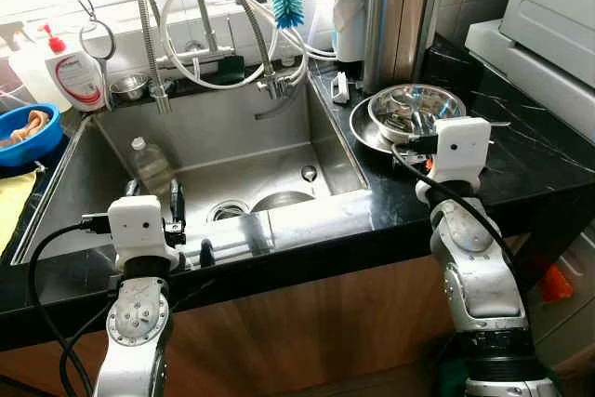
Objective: Kitchen organization
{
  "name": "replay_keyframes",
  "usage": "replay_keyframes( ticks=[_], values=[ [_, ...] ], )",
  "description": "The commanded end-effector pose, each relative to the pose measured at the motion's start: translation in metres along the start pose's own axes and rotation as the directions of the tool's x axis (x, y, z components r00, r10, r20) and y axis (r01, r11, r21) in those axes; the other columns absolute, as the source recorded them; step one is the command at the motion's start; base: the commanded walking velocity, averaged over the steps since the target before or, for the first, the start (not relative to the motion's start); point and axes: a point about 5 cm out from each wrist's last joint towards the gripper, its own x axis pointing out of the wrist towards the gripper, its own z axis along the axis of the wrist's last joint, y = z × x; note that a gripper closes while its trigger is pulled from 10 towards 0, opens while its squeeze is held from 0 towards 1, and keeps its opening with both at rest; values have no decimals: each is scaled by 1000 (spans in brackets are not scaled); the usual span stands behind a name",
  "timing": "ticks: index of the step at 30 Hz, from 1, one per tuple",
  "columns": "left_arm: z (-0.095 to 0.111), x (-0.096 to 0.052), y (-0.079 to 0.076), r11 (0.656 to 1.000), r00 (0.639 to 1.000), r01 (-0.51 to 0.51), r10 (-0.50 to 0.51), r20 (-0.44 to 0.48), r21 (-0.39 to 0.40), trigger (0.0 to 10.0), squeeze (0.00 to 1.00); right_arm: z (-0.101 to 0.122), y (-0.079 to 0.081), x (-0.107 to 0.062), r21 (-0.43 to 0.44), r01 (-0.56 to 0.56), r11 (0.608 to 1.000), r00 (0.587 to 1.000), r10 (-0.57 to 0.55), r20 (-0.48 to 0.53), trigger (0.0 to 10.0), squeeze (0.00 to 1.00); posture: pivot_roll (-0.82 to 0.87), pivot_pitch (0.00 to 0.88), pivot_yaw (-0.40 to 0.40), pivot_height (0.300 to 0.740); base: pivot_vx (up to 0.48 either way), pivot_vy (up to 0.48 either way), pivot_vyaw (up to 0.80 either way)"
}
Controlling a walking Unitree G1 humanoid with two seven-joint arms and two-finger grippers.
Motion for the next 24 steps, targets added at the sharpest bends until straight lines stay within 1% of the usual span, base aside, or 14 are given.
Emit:
replay_keyframes(
  ticks=[1, 2, 5, 6, 7, 9, 10, 13, 14, 15, 18, 19, 22, 24],
  values=[
    [-1, 2, 2, 1000, 1000, -15, 15, 2, 20, 10000, 0, 23, 10, 6, 15, -65, 998, 994, 63, 93, 10000, 0, -225, 0, 125, 740, 0, 0, 0],
    [-1, 2, 2, 1000, 1000, -15, 15, 2, 20, 10000, 0, 23, 10, 6, 15, -65, 998, 994, 63, 93, 10000, 0, -225, 0, 125, 740, 0, 0, 0],
    [0, 4, 2, 1000, 1000, -18, 18, 7, 19, 10000, 0, 31, 19, 10, 3, -138, 990, 983, 137, 123, 10000, 0, -227, 0, 125, 740, 0, 0, 0],
    [0, 4, 2, 1000, 1000, -20, 20, 9, 18, 10000, 0, 32, 24, 13, 0, -178, 984, 976, 176, 126, 10000, 0, -228, 0, 126, 740, 0, 0, 0],
    [1, 5, 1, 1000, 1000, -20, 20, 13, 15, 10000, 0, 36, 35, 17, -7, -253, 967, 958, 252, 135, 10000, 0, -228, 0, 126, 740, 0, 0, 0],
    [0, 6, 1, 1000, 1000, -19, 19, 13, 13, 10000, 0, 38, 41, 19, -9, -288, 958, 948, 286, 140, 10000, 0, -226, 0, 127, 740, 0, 0, 0],
    [1, 7, 0, 1000, 1000, -19, 19, 18, 11, 10000, 0, 37, 52, 20, 14, -375, 927, 922, 371, 109, 10000, 0, -226, 0, 126, 740, 0, 0, 0],
    [1, 8, 0, 1000, 1000, -19, 19, 20, 10, 10000, 0, 31, 69, 19, -38, -483, 875, 873, 485, 58, 10000, 0, -225, 0, 125, 740, 0, 0, 0],
    [1, 8, 0, 1000, 1000, -20, 19, 20, 9, 10000, 0, 26, 74, 19, -46, -511, 858, 858, 512, 31, 10000, 0, -227, 0, 124, 740, 0, 0, 0],
    [1, 9, -1, 1000, 1000, -21, 21, 21, 7, 10000, 0, 14, 80, 19, -50, -537, 842, 844, 536, -24, 10000, 0, -223, 0, 123, 740, 0, 0, 0],
    [2, 10, -1, 1000, 999, -20, 19, 26, 5, 10000, 0, 3, 83, 19, -50, -538, 841, 842, 535, -68, 10000, 0, -223, 0, 123, 740, 0, 0, 0],
    [2, 11, -2, 1000, 999, -19, 19, 30, 5, 10000, 0, -7, 85, 19, -30, -542, 840, 838, 536, -102, 10000, 0, -215, 0, 121, 740, 0, 0, 0],
    [2, 12, -1, 1000, 999, -23, 23, 33, 5, 10000, 0, -13, 87, 19, -16, -551, 834, 828, 545, -128, 10000, 0, -214, 0, 122, 740, 0, 0, 0],
    [2, 12, -1, 1000, 999, -23, 23, 34, 5, 10000, 0, -14, 86, 19, -12, -549, 836, 829, 542, -135, 10000, 0, -214, 0, 122, 740, 0, 0, 0]
  ],
)
